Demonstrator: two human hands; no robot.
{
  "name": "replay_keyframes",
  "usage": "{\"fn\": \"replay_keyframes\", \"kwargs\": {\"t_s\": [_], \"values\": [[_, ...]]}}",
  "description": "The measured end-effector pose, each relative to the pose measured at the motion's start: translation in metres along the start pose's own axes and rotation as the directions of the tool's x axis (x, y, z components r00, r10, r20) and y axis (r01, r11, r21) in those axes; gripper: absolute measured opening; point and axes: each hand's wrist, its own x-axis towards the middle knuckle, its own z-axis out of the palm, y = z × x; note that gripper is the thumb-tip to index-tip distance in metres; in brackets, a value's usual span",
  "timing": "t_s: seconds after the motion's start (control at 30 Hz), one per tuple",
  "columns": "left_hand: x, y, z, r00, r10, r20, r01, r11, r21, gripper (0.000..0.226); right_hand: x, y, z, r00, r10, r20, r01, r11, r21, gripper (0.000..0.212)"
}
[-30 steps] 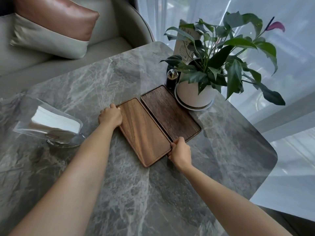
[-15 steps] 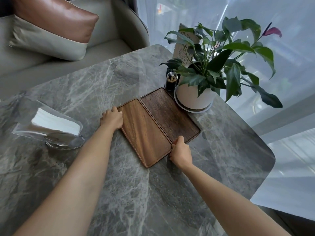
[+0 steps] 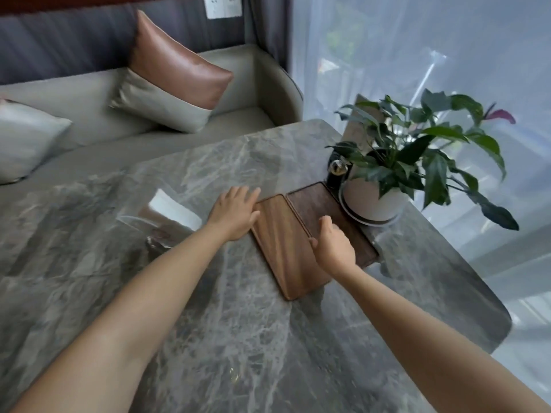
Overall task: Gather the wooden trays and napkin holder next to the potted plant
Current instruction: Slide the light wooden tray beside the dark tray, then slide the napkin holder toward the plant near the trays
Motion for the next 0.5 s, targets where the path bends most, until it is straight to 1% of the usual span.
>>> {"fn": "replay_keyframes", "kwargs": {"t_s": [0.03,0.1,0.13,0.2,0.3,0.4,0.5], "values": [[-0.007,-0.006,-0.009,0.999,0.019,-0.049,-0.019,1.000,-0.005,0.060,0.003,-0.011,-0.003,0.999,-0.048,0.009,0.048,0.999,-0.013,0.035],[-0.021,-0.021,-0.025,0.988,0.031,-0.154,-0.033,0.999,-0.011,0.063,0.009,-0.035,-0.007,0.988,-0.152,0.017,0.153,0.987,-0.045,0.053],[-0.029,-0.030,-0.033,0.979,0.019,-0.202,-0.020,1.000,-0.005,0.064,0.011,-0.049,-0.008,0.980,-0.200,0.016,0.201,0.978,-0.050,0.062],[-0.044,-0.050,-0.045,0.965,-0.039,-0.260,0.037,0.999,-0.012,0.066,0.013,-0.075,-0.008,0.958,-0.288,0.001,0.288,0.957,-0.033,0.072],[-0.065,-0.080,-0.052,0.958,-0.130,-0.255,0.120,0.991,-0.056,0.069,0.014,-0.110,-0.003,0.909,-0.417,-0.006,0.415,0.907,-0.064,0.083],[-0.086,-0.115,-0.048,0.951,-0.227,-0.209,0.216,0.974,-0.073,0.070,0.016,-0.144,0.009,0.850,-0.525,0.033,0.525,0.843,-0.117,0.091],[-0.102,-0.149,-0.036,0.924,-0.361,-0.123,0.349,0.931,-0.112,0.072,0.018,-0.174,0.026,0.813,-0.572,0.108,0.582,0.796,-0.164,0.100]]}}
